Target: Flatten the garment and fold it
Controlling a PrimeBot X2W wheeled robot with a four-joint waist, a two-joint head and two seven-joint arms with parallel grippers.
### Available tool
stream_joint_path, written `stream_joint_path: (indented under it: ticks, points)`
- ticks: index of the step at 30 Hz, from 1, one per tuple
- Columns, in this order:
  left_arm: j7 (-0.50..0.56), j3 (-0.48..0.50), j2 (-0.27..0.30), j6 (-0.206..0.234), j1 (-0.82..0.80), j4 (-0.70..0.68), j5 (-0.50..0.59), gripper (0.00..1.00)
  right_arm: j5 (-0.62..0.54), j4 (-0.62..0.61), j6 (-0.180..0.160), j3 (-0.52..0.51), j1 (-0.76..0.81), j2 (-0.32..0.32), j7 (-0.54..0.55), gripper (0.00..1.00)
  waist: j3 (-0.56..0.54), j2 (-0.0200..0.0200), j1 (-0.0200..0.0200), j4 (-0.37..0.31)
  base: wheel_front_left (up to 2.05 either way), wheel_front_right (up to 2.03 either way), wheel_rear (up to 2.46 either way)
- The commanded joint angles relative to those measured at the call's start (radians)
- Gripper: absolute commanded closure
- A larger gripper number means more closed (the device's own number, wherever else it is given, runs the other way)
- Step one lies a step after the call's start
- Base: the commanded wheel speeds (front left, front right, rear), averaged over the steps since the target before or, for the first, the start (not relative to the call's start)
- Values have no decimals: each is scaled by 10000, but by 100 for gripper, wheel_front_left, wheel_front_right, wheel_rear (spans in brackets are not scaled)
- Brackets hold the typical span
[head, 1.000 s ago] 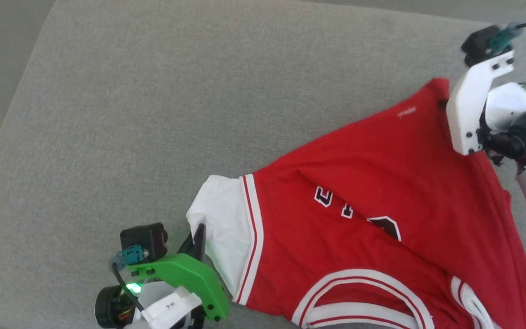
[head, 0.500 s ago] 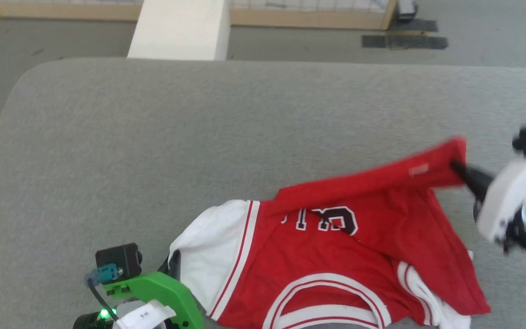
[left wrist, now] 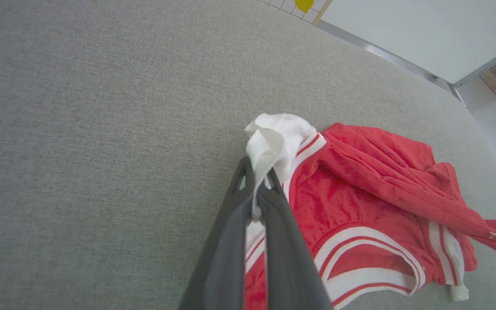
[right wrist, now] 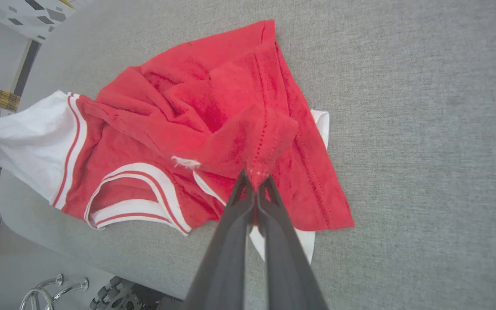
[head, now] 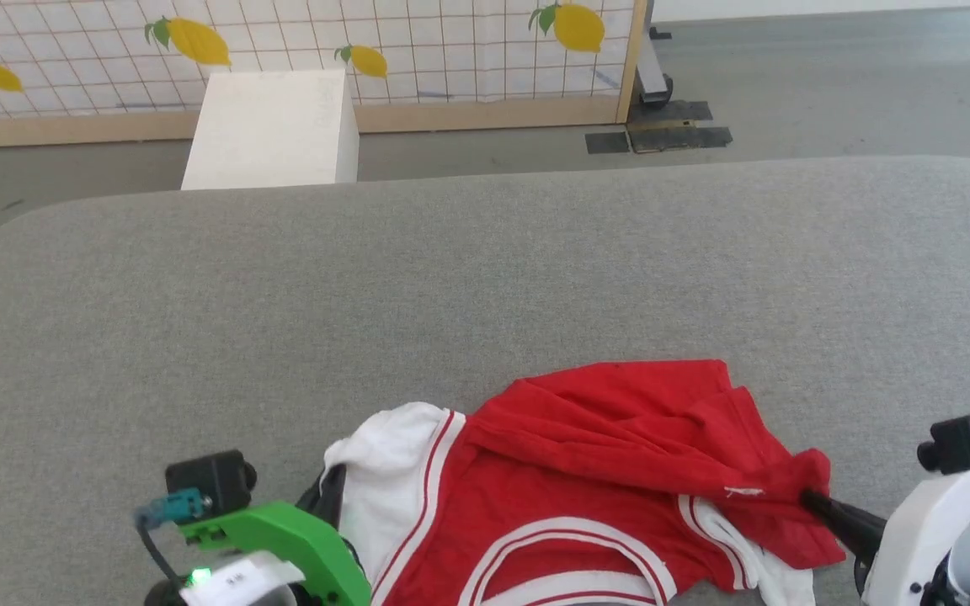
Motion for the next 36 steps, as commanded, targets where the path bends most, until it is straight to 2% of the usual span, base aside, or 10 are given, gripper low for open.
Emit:
stream_joint_path:
  ticks: [1,4,10,11,14,17,21,26,32,36]
  points:
    - [-13,173,157,-236,-340,38,-175,100,47,-179,-13,-19,-321,1,176,100,-26,0,1,52,0,0,0]
    - [201,423,542,-678,-1173,190,-294,100,253,-414,-13,-93,-1040,-215,485,100,-60,0,1,171,0,0,0]
    - [912,773,1041,-1387,-3836,443,-461,100,739,-367,-13,-383,-3192,-1122,1442,100,-189,0,1,432,0,0,0]
    - [1113,745,1199,-1520,-4420,629,-367,100,829,-268,-13,-411,-3642,-1270,1710,100,-184,0,1,460,0,0,0]
    - [1516,765,1215,-1830,-5990,1252,-467,100,938,91,-13,-408,-4883,-1582,2421,100,-86,0,1,495,0,0,0]
    - [1805,703,1293,-1969,-7657,2241,-196,100,972,633,-13,-412,-6279,-1571,3053,100,207,0,1,460,0,0,0]
    - [1960,794,1088,-1799,-9774,3575,60,100,589,1140,-13,-138,-8238,-1551,3469,100,954,0,1,337,0,0,0]
    - [1781,679,1012,-1602,-12394,4936,857,100,-49,2114,-13,117,-10759,-1333,3219,100,2095,0,1,146,0,0,0]
    - [1188,523,759,-1254,-15084,6014,1766,100,-1027,3324,-13,248,-13372,-1005,2193,100,3543,0,1,-11,0,0,0]
    - [192,478,610,-1023,-16377,6369,2371,100,-1781,4136,-13,176,-14679,-863,914,100,4268,0,1,-21,0,0,0]
